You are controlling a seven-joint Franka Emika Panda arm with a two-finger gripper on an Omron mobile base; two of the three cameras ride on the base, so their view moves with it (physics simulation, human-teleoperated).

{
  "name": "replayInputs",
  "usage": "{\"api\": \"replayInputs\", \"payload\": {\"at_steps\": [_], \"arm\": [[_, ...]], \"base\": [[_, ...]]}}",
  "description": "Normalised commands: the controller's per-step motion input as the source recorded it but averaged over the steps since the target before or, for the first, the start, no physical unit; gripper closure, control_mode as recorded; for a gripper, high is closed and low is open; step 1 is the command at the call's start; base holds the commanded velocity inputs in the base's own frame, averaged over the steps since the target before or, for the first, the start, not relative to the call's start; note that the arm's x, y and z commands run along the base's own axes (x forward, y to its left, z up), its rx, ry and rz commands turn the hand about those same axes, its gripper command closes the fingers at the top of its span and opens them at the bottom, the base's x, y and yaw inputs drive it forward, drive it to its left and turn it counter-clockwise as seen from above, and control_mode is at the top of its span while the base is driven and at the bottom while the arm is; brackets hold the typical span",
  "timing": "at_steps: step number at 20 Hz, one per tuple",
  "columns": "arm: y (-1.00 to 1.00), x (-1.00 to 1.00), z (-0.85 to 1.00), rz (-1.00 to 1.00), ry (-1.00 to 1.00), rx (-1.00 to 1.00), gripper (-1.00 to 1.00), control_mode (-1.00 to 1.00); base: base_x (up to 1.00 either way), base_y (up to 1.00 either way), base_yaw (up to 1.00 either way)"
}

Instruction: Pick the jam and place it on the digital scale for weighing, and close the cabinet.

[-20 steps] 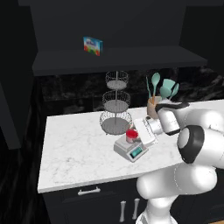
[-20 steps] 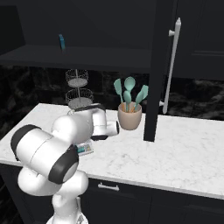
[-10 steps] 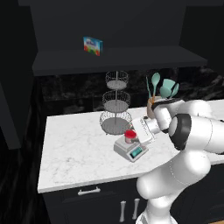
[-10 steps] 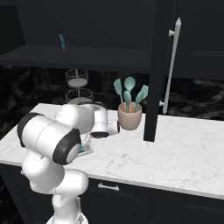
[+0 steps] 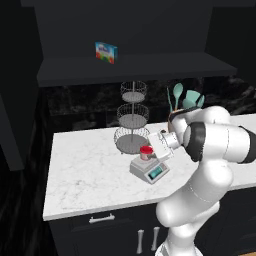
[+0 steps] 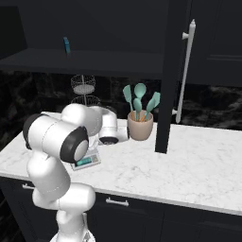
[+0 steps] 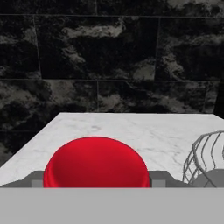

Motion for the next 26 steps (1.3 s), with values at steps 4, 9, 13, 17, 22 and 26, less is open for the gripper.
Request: {"api": "replayInputs", "payload": {"at_steps": [4,9,13,17,22,26], "arm": [[0.00,-0.16,-0.11,0.00,0.00,0.00,-1.00,-1.00],[0.00,-0.19,0.00,0.00,0.00,0.00,-1.00,-1.00],[0.00,-0.02,-0.03,0.00,0.00,0.00,-1.00,-1.00],[0.00,0.00,0.00,0.00,-0.01,0.00,-1.00,-1.00],[0.00,-0.01,0.07,0.00,-0.03,0.00,-1.00,-1.00],[-0.09,-0.15,0.33,0.00,-0.11,0.00,-1.00,-1.00]], "base": [[0.00,0.00,0.00],[0.00,0.00,0.00],[0.00,0.00,0.00],[0.00,0.00,0.00],[0.00,0.00,0.00],[0.00,0.00,0.00]]}}
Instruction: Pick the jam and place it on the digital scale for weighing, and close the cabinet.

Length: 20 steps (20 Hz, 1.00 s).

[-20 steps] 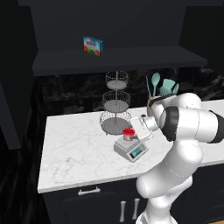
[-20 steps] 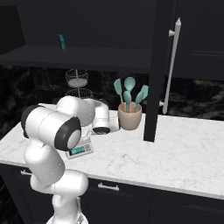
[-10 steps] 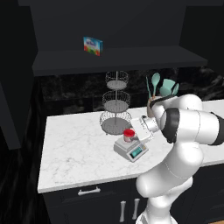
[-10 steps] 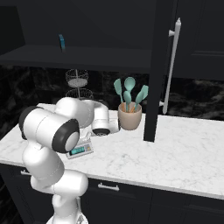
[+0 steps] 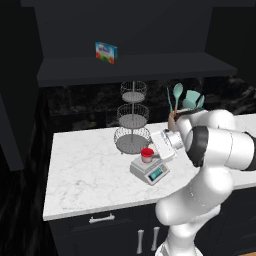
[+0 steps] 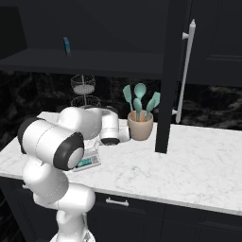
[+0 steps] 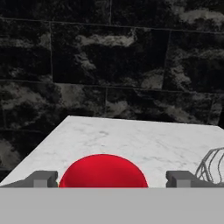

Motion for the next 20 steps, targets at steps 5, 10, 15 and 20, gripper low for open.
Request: {"api": "replayInputs", "payload": {"at_steps": [5,10,15,20], "arm": [[-0.27,-0.23,0.37,0.00,-0.18,0.04,-1.00,-1.00],[-0.10,-0.14,0.40,0.00,-0.16,0.09,-1.00,-1.00],[-0.03,-0.21,0.35,0.00,-0.14,0.23,-1.00,-1.00],[-0.31,-0.30,0.09,-0.01,-0.01,0.50,-1.00,-1.00]], "base": [[0.00,0.00,0.00],[0.00,0.00,0.00],[0.00,0.00,0.00],[0.00,0.00,0.00]]}}
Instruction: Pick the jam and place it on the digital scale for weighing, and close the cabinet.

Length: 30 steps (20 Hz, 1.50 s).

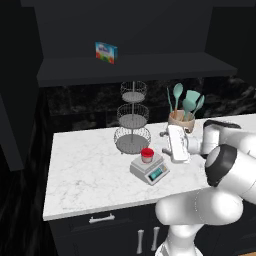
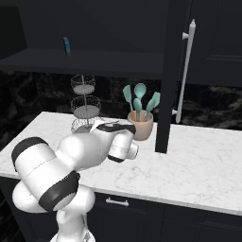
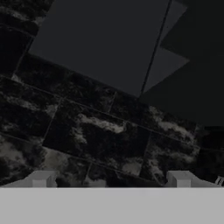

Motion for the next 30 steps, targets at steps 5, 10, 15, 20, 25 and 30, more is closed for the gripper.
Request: {"api": "replayInputs", "payload": {"at_steps": [5,10,15,20,25,30], "arm": [[-0.51,-0.21,0.68,0.00,-0.10,0.35,-1.00,-1.00],[-0.70,-0.32,0.96,0.00,-0.25,0.25,-1.00,-1.00],[-0.84,-0.46,0.92,0.00,-0.24,0.26,-1.00,-1.00],[-0.89,-0.52,0.75,0.00,-0.17,0.31,-1.00,-1.00],[-0.92,-0.64,0.61,0.02,-0.07,0.21,-1.00,-1.00],[-0.58,-0.74,0.14,0.06,0.01,0.03,-1.00,-1.00]], "base": [[0.00,0.00,0.00],[0.00,0.00,0.00],[0.00,0.00,0.00],[0.00,0.00,0.00],[0.00,0.00,0.00],[0.00,0.00,0.00]]}}
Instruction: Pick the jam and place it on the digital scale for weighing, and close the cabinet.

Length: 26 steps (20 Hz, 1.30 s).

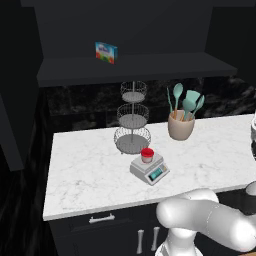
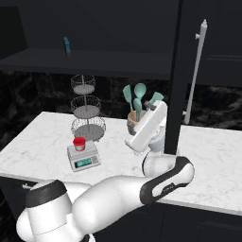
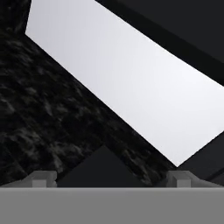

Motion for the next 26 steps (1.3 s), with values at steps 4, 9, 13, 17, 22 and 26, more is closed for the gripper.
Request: {"api": "replayInputs", "payload": {"at_steps": [4,9,13,17,22,26], "arm": [[-0.45,-0.60,0.01,0.11,0.18,0.00,-1.00,-1.00],[-0.08,-0.51,0.00,0.09,0.18,-0.03,-1.00,-1.00],[-0.14,-0.24,-0.06,0.12,0.15,0.00,-1.00,-1.00],[-0.19,-0.01,-0.05,0.11,0.22,0.00,-1.00,-1.00],[-0.26,0.00,-0.16,0.16,0.38,0.00,-1.00,-1.00],[-0.25,0.00,-0.41,0.21,0.41,0.00,-1.00,-1.00]], "base": [[0.00,0.00,0.00],[0.00,0.00,0.00],[0.00,0.00,0.00],[0.00,0.00,0.00],[0.00,0.00,0.00],[0.00,0.00,0.00]]}}
